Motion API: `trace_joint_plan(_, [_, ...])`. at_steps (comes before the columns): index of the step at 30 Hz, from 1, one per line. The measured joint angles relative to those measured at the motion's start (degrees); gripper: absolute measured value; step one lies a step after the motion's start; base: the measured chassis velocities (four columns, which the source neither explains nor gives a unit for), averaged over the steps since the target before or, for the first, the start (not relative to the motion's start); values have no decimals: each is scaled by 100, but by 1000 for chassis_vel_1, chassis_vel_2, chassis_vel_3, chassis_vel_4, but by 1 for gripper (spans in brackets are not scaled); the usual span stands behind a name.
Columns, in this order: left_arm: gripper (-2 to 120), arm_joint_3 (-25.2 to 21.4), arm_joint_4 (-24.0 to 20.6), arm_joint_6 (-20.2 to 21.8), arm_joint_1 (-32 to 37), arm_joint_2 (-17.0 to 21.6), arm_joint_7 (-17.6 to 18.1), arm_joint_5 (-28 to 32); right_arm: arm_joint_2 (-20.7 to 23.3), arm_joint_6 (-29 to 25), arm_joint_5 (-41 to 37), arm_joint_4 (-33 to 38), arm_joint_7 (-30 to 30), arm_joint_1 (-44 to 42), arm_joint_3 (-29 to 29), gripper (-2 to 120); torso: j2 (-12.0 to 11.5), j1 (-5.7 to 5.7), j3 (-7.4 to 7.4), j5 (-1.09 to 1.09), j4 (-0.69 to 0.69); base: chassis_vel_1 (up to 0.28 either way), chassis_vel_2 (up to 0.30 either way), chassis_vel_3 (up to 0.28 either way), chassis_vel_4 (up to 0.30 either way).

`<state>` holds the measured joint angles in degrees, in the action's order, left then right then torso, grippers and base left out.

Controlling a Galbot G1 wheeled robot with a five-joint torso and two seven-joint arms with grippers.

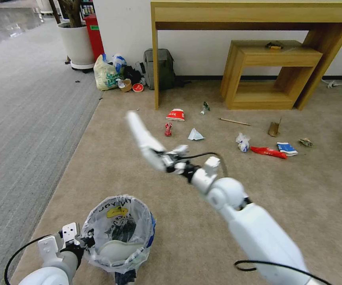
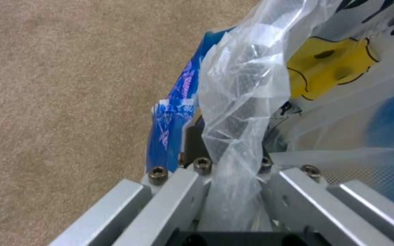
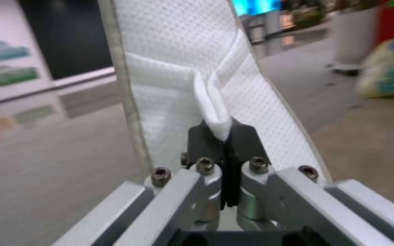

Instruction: Pick up the trash bin and place the garbage on the floor into it.

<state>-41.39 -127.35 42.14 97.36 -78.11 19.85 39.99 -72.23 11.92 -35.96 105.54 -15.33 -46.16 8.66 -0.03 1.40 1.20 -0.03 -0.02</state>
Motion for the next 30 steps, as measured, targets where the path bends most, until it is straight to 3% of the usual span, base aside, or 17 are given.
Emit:
trace_joint_plan(5, [0, 24, 12, 0, -18, -4, -6, 9, -128, 30, -42, 112, 142, -130, 567, 0, 0, 0, 0, 0, -1, 0, 0, 0, 0])
trace_joint_plan(14, [0, 19, 64, 0, -36, -13, -24, 58, -283, 6, -70, 99, 246, -422, 1062, 0, 0, 0, 0, 1, 0, 0, 0, 0, 0])
trace_joint_plan(30, [0, 50, 68, 0, -107, -1, -26, 149, -187, -194, 270, -208, 130, -846, 1120, 0, 0, 0, 0, 2, -1, 0, 0, 0, 0])
